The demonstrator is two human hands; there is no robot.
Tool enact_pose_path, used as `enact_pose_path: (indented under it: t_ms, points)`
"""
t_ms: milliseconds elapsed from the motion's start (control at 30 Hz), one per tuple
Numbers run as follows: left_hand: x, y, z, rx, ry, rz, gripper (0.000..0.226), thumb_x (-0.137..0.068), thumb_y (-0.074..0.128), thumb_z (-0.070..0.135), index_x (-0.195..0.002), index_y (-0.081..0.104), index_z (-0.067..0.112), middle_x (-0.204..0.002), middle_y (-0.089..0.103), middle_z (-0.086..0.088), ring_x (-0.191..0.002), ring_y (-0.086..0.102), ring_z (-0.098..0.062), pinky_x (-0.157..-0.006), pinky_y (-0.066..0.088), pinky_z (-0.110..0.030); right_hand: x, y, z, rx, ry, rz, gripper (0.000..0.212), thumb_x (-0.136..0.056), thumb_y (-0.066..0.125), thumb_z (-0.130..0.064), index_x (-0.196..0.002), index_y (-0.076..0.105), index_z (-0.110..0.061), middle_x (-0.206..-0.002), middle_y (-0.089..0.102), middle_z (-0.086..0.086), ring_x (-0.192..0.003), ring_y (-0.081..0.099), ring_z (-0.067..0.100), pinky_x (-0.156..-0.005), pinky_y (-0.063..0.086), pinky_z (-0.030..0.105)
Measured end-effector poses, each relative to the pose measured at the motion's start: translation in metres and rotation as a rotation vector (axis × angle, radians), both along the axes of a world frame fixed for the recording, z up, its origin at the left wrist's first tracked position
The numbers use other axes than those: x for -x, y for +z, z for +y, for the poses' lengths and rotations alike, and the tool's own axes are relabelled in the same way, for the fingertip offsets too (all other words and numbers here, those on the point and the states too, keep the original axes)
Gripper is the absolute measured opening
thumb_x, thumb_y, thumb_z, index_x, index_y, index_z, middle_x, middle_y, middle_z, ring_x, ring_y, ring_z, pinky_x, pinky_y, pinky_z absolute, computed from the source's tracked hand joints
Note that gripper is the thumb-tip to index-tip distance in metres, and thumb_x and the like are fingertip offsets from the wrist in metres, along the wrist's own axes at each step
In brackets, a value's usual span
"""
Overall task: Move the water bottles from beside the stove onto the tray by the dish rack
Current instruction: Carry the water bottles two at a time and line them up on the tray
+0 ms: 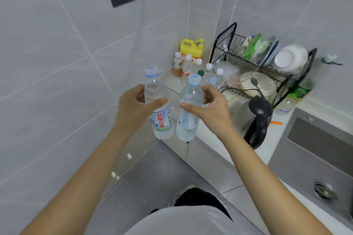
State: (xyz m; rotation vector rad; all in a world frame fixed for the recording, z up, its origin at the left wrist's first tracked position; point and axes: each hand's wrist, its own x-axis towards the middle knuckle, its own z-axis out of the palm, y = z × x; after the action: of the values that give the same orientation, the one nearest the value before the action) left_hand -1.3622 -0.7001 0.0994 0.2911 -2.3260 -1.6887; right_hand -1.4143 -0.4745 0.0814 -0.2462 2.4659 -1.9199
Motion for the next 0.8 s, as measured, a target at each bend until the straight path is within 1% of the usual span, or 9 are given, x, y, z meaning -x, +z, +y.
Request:
enact_pose_path:
  t_ms: [67,133,200,267,367,500,567,633,800]
  points:
    - [0.044,0.001,-0.011,0.031,0.004,-0.016,0.044,-0.068,0.089,0.047,-0.103,0.079,0.023,-0.099,0.082,0.005,-0.093,0.080,-0.017,-0.085,0.065,-0.054,0.043,0.000,-0.010,-0.022,-0.005,0.000,0.058,-0.060,0.098,-0.044,-0.107,0.067,-0.030,-0.097,0.076,0.000,-0.085,0.067,0.019,-0.077,0.057,0.034]
    - [0.086,0.003,-0.021,0.072,0.014,-0.030,0.041,-0.069,0.089,0.048,-0.101,0.078,0.025,-0.097,0.082,0.005,-0.093,0.079,-0.020,-0.082,0.064,-0.056,0.084,0.002,-0.018,-0.045,-0.005,-0.008,0.054,-0.063,0.099,-0.041,-0.103,0.063,-0.036,-0.098,0.075,-0.001,-0.085,0.067,0.015,-0.077,0.056,0.031]
    - [0.124,0.002,-0.030,0.085,0.024,-0.031,0.038,-0.070,0.090,0.045,-0.099,0.077,0.025,-0.095,0.082,0.006,-0.093,0.079,-0.020,-0.081,0.064,-0.056,0.122,0.002,-0.026,-0.071,-0.014,-0.013,0.057,-0.063,0.098,-0.044,-0.108,0.063,-0.034,-0.099,0.074,-0.005,-0.089,0.068,0.011,-0.081,0.058,0.033]
    - [0.157,0.001,-0.037,0.081,0.015,-0.040,0.037,-0.070,0.090,0.042,-0.100,0.076,0.024,-0.096,0.081,0.007,-0.093,0.078,-0.015,-0.083,0.064,-0.054,0.157,-0.002,-0.034,-0.101,-0.038,-0.016,0.068,-0.059,0.095,-0.054,-0.115,0.064,-0.029,-0.100,0.074,-0.007,-0.092,0.070,0.012,-0.083,0.061,0.040]
    - [0.201,-0.007,-0.044,0.079,-0.001,-0.071,0.044,-0.066,0.088,0.047,-0.100,0.075,0.022,-0.097,0.081,0.006,-0.093,0.078,-0.015,-0.085,0.064,-0.048,0.197,-0.012,-0.042,-0.128,-0.073,-0.026,0.076,-0.055,0.090,-0.063,-0.119,0.063,-0.031,-0.100,0.075,-0.008,-0.091,0.071,0.014,-0.084,0.060,0.047]
    - [0.255,-0.026,-0.050,0.094,-0.027,-0.099,0.044,-0.062,0.089,0.048,-0.094,0.072,0.023,-0.091,0.079,0.006,-0.085,0.075,-0.011,-0.075,0.061,-0.035,0.233,-0.030,-0.052,-0.150,-0.123,-0.045,0.076,-0.055,0.089,-0.064,-0.121,0.062,-0.036,-0.101,0.074,-0.011,-0.093,0.070,0.014,-0.086,0.060,0.046]
    - [0.282,-0.040,-0.054,0.120,-0.066,-0.106,0.043,-0.064,0.091,0.044,-0.096,0.072,0.023,-0.092,0.079,0.006,-0.089,0.076,-0.013,-0.078,0.061,-0.037,0.247,-0.042,-0.059,-0.174,-0.156,-0.048,0.077,-0.054,0.088,-0.065,-0.120,0.063,-0.035,-0.100,0.073,-0.014,-0.091,0.068,0.012,-0.086,0.060,0.046]
    - [0.307,-0.055,-0.060,0.144,-0.120,-0.122,0.041,-0.066,0.093,0.040,-0.097,0.072,0.025,-0.093,0.078,0.009,-0.089,0.075,-0.009,-0.081,0.061,-0.037,0.257,-0.056,-0.067,-0.210,-0.182,-0.063,0.078,-0.054,0.089,-0.065,-0.120,0.063,-0.035,-0.102,0.073,-0.014,-0.093,0.068,0.012,-0.087,0.059,0.047]
    - [0.355,-0.096,-0.074,0.142,-0.257,-0.226,0.046,-0.061,0.091,0.047,-0.100,0.071,0.032,-0.096,0.080,0.014,-0.091,0.077,-0.006,-0.086,0.063,-0.045,0.264,-0.085,-0.092,-0.386,-0.250,-0.165,0.078,-0.064,0.093,-0.055,-0.126,0.052,-0.032,-0.111,0.067,-0.004,-0.105,0.064,0.025,-0.088,0.055,0.047]
